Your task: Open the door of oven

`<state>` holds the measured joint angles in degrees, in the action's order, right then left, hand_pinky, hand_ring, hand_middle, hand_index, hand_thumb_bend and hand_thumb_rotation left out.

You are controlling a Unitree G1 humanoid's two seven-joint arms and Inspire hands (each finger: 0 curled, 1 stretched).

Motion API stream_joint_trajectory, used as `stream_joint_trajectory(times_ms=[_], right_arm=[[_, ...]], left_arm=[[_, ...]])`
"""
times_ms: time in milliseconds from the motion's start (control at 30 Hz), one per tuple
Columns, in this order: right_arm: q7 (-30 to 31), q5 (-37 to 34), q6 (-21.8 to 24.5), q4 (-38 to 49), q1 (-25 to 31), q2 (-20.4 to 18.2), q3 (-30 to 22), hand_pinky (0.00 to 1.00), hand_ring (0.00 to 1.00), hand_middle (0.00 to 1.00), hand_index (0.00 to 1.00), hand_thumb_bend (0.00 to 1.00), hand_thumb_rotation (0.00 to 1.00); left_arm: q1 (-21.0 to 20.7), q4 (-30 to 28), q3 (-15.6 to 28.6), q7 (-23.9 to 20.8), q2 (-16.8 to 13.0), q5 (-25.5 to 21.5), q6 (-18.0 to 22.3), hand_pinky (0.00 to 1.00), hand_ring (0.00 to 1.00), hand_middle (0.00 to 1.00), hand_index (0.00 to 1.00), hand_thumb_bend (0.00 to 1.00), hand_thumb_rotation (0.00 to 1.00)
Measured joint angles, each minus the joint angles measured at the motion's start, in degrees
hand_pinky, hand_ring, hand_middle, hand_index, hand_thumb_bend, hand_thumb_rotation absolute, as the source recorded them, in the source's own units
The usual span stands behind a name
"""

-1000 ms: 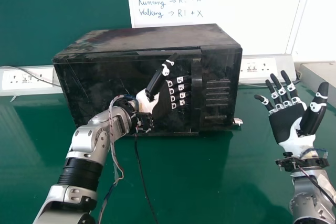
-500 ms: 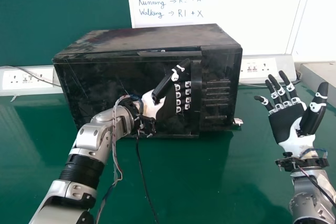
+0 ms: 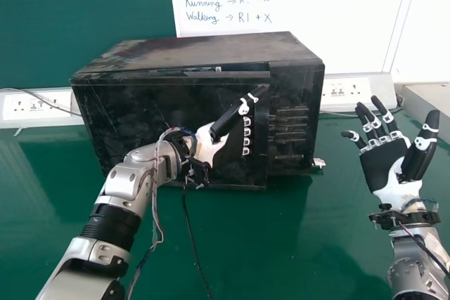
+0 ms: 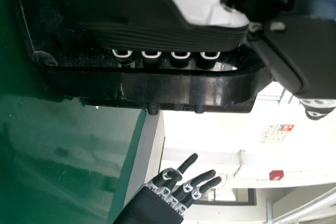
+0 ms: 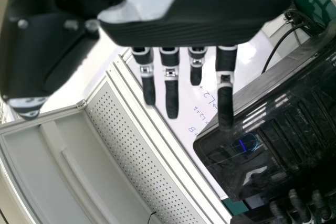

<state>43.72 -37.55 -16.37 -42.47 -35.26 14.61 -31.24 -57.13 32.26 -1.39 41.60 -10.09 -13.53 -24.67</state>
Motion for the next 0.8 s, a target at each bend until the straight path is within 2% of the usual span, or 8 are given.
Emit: stream_joint_trajectory(times_ms=[333, 800], right_arm=[[-0.11, 0.0, 0.03, 0.0, 0.0, -0.01, 0.0, 0.64, 0.84, 0.93, 0.89, 1.0, 0.86], [-0.13, 0.05, 0.02, -0.01, 0.0, 0.01, 0.08, 0.64, 0.85, 0.95, 0.9, 1.0, 0.86]], left_arm=[[0.12, -0.82, -0.13, 3.18, -1.36, 0.08, 0.95, 0.38, 0.55, 0.68, 0.78, 0.97, 0.86], [5.74, -10.23, 0.81, 4.32, -2.69, -2.92, -0.39, 0.3, 0.45, 0.64, 0.81, 0.94, 0.89]])
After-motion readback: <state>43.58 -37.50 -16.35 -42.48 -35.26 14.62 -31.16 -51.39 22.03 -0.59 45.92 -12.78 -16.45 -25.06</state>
